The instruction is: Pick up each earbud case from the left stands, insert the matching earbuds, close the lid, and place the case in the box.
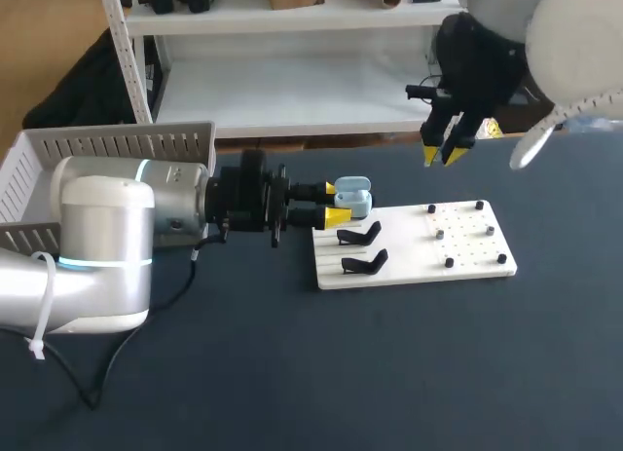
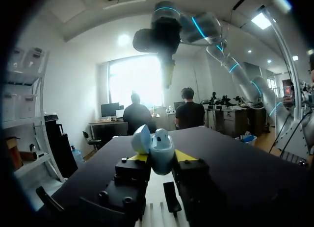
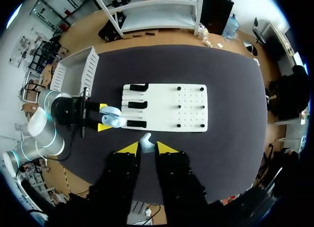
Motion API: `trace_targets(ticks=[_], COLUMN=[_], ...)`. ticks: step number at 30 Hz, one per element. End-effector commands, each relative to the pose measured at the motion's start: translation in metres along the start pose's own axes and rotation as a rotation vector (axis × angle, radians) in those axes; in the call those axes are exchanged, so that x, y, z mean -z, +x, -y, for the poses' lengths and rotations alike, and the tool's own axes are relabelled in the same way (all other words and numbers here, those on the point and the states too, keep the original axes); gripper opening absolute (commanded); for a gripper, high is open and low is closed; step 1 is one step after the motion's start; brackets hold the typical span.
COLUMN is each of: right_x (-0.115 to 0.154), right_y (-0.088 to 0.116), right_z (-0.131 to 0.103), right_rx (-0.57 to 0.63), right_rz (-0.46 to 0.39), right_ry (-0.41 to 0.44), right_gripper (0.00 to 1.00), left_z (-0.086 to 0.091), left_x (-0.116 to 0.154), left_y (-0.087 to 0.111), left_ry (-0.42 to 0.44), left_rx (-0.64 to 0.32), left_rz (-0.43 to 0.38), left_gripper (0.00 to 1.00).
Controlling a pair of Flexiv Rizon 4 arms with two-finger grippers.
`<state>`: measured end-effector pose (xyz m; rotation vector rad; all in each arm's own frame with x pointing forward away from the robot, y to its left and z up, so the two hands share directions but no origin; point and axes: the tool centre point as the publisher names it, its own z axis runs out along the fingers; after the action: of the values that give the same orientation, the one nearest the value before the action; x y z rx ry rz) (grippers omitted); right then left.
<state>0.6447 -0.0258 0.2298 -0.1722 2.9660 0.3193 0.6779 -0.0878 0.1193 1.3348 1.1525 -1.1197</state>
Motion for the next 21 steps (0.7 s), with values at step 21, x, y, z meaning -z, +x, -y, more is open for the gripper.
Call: trace_targets(ticks=[21], right_x=[-0.002], right_y=[0.006], right_z=[-0.033], right_rx=[0.101], right_rz=[-0.009], right_ry=[-0.058], right_gripper=[0.0], left_z=[0.0], left_x=[-0.001], left_y=[0.001], left_ry=[-0.003], left_rx=[-0.002], left_rz=[0.002], left_gripper=[0.0])
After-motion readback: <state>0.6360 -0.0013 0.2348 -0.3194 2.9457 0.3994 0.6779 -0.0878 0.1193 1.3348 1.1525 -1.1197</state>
